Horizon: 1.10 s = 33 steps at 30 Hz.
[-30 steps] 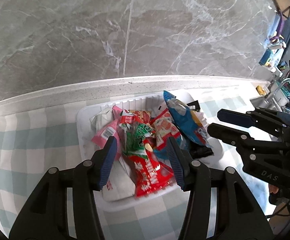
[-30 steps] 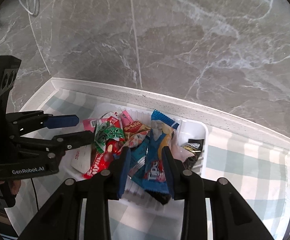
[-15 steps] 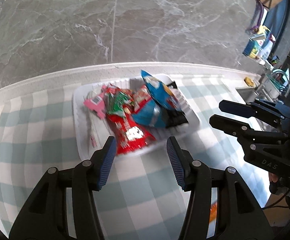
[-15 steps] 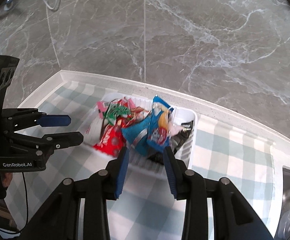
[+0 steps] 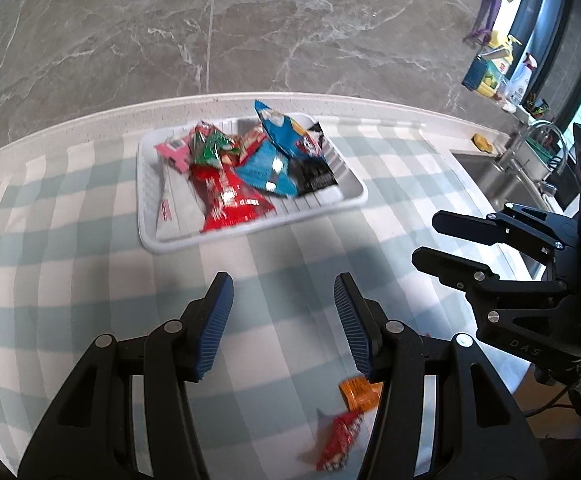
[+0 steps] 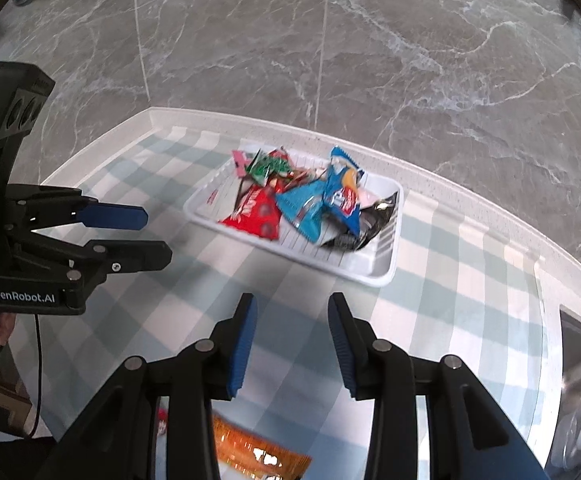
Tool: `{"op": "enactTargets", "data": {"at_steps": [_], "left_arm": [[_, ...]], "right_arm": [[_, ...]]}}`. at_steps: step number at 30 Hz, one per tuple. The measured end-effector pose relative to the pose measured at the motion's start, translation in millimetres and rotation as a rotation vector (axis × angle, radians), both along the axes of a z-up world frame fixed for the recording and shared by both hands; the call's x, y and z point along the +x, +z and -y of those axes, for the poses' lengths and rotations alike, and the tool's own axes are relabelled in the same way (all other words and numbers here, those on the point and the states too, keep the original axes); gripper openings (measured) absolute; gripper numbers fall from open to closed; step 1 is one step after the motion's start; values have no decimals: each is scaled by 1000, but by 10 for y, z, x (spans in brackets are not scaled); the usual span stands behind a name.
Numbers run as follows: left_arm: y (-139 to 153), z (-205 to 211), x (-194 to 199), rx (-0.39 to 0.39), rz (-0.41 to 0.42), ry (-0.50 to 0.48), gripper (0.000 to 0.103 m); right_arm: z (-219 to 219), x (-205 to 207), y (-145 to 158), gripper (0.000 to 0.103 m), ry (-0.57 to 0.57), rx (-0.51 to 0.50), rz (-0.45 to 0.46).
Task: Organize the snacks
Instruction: 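Move both grippers back to the red candy and orange bar on the cloth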
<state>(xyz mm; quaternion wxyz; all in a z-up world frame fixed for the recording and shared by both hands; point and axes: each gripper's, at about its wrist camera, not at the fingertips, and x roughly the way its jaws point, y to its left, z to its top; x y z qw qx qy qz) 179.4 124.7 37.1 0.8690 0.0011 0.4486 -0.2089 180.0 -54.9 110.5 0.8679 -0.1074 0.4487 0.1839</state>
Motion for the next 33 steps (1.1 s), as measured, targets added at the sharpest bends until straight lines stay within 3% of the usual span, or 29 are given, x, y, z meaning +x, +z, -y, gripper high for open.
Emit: {"op": "enactTargets", "data": {"at_steps": [16, 33], "left_arm": [[-238, 20, -697, 25, -45, -20, 52], [-647, 169, -1152, 57, -129, -137, 52]], "right_arm": [[27, -643, -302, 43, 92, -49, -69], [183, -892, -692, 45, 205, -30, -166]]}}
